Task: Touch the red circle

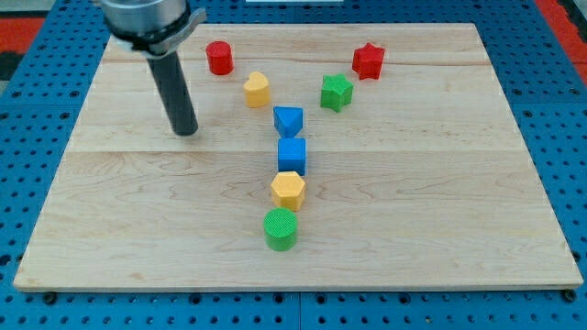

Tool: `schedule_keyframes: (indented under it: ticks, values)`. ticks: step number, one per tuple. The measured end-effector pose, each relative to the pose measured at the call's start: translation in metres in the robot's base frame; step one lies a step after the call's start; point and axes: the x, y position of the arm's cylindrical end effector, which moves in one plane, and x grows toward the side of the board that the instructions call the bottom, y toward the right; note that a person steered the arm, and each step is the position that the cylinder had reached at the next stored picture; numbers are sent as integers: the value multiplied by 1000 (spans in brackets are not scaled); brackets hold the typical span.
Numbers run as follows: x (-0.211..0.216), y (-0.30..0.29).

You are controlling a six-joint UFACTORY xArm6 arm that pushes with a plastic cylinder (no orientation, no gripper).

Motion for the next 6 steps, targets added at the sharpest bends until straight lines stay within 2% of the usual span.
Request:
schedule_keyframes:
  ticks: [1, 4, 5, 6]
  values:
    - [-45, 19]
    - [-99, 48]
    - [-109, 63]
    - [-98, 68]
